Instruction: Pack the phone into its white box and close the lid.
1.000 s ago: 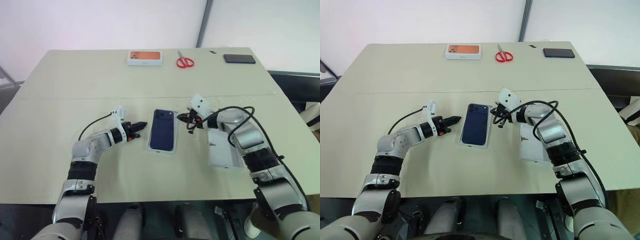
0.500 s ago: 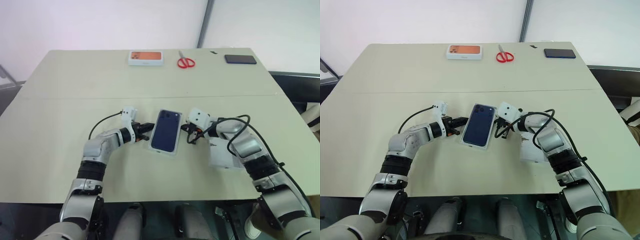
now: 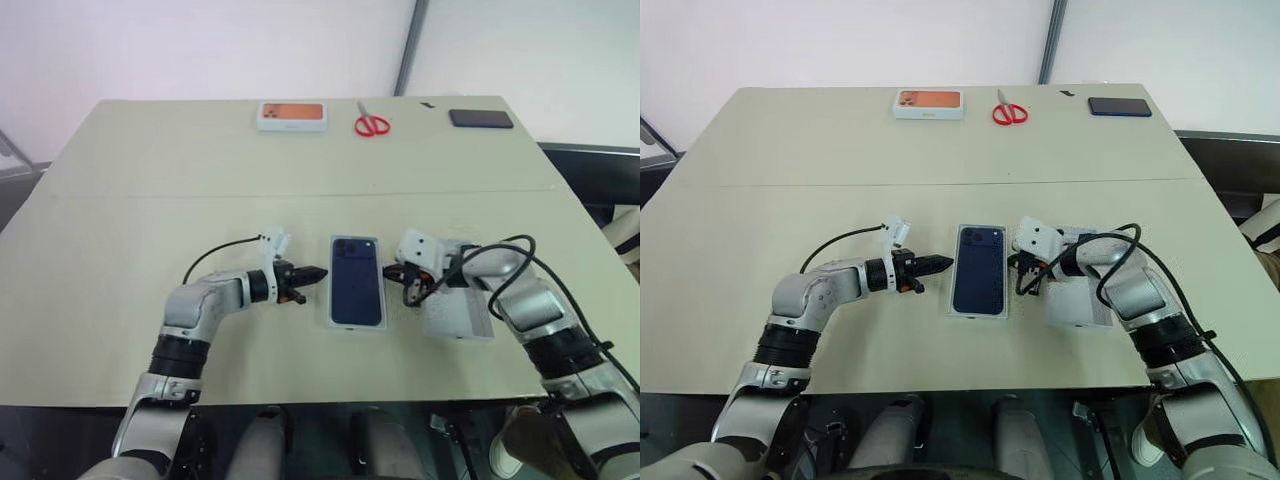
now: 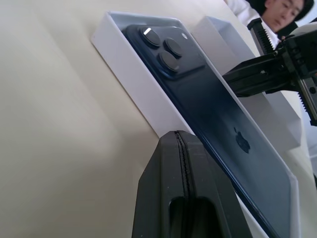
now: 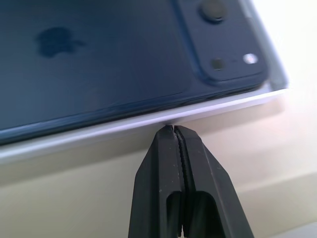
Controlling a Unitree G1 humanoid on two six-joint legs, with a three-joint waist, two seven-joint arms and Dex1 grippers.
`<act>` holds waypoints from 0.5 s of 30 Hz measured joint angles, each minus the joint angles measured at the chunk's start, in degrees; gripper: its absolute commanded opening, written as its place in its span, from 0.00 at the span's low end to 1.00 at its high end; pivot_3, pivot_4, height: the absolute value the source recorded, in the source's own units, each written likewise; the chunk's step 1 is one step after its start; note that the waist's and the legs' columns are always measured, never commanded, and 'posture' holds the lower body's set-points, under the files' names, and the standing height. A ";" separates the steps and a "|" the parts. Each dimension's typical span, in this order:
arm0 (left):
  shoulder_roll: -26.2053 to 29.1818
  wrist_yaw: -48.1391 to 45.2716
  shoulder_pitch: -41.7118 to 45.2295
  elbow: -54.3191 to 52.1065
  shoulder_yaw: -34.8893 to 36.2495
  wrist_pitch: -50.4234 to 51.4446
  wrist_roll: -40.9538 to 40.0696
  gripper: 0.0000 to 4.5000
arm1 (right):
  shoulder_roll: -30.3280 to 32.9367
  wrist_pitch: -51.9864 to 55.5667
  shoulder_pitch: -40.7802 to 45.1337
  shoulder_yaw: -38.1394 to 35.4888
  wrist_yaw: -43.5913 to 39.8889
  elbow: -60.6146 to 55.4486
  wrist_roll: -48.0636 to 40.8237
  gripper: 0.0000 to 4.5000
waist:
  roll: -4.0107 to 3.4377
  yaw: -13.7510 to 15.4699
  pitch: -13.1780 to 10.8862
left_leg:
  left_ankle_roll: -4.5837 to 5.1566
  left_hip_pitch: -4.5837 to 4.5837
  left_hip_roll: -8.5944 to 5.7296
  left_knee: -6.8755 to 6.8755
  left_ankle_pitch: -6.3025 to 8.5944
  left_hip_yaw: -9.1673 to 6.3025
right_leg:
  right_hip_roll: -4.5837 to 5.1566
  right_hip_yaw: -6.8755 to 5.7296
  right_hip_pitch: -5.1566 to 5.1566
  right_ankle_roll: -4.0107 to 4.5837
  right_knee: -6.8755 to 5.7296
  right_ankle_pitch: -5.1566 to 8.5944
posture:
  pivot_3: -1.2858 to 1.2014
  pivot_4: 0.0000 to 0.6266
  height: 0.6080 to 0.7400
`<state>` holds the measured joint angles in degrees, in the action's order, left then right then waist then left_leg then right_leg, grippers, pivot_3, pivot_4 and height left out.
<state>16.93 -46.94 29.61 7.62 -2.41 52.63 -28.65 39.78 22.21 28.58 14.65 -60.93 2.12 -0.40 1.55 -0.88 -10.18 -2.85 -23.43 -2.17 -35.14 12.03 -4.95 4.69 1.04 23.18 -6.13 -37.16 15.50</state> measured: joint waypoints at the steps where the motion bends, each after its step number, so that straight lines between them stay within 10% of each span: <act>1: 0.67 -0.71 0.37 0.05 -0.30 0.44 -0.19 0.00 | 0.00 0.09 -0.21 -0.01 -0.03 -0.24 -0.09 0.01 | 0.00 -0.02 0.00 | 0.00 0.00 0.00 0.00 0.00 0.00 | -0.01 0.00 0.00 0.00 0.00 0.00 | 0.52 0.24 1.00; 15: -0.50 -5.40 3.27 0.24 -4.15 2.93 -1.42 0.00 | 3.47 2.41 -2.82 -2.18 -0.57 -4.41 -2.19 0.01 | 0.00 0.21 -0.01 | 0.00 -0.01 0.00 -0.01 0.00 0.00 | 0.03 0.00 -0.02 0.00 0.02 0.00 | 0.52 0.24 1.00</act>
<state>16.44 -52.34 32.88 7.86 -6.56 55.56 -30.07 43.26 24.63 25.76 12.47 -61.50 -2.29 -2.59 1.55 -0.67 -10.19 -2.85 -23.44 -2.17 -35.15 12.03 -4.95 4.73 1.04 23.16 -6.13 -37.14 15.50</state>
